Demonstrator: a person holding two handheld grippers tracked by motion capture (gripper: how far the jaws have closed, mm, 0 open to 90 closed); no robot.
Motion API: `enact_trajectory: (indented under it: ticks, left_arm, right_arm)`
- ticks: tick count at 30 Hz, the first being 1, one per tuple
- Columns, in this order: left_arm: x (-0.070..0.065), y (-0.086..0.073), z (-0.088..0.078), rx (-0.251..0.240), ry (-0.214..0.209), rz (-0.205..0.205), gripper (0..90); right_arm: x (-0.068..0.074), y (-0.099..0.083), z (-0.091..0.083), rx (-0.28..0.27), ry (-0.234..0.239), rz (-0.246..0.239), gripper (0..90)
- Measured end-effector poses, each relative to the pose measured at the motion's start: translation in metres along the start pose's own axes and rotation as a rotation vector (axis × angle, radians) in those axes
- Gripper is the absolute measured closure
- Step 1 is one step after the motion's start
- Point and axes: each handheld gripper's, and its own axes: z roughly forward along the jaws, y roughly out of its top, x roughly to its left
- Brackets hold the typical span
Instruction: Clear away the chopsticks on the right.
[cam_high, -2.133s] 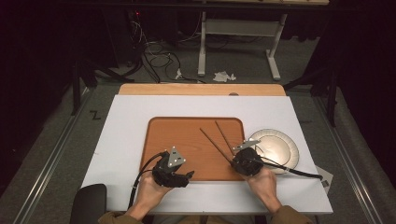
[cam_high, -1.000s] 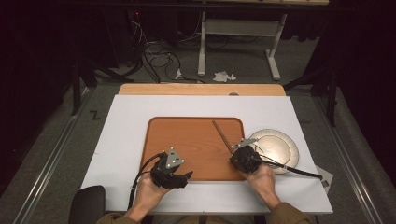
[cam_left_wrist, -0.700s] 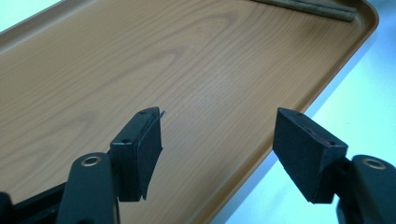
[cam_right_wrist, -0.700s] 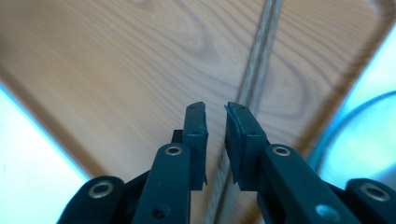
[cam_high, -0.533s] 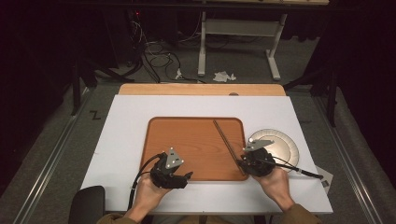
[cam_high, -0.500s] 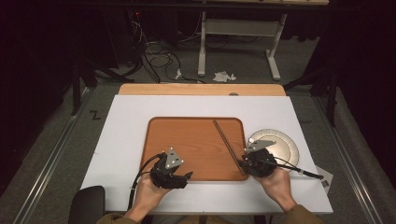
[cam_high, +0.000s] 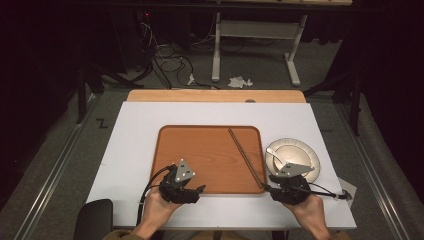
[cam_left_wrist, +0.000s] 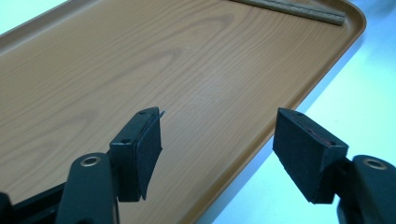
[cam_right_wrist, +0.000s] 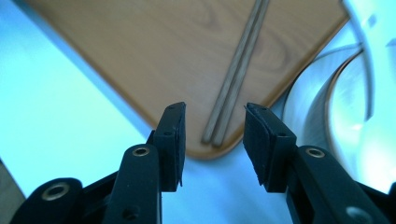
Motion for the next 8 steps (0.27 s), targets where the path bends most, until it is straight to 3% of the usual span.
enact_trajectory:
  ticks: [3, 8]
  left_arm:
    - [0.0014, 0.0000, -0.0009, 0.000, 0.002, -0.004, 32.5]
    - [0.0023, 0.0000, 0.0015, 0.006, -0.001, -0.005, 32.5]
  right_arm:
    - [0.0013, -0.0067, 0.0027, 0.020, -0.028, -0.018, 59.0]
    - [-0.0014, -0.0087, 0.0042, 0.011, -0.016, 0.002, 58.1]
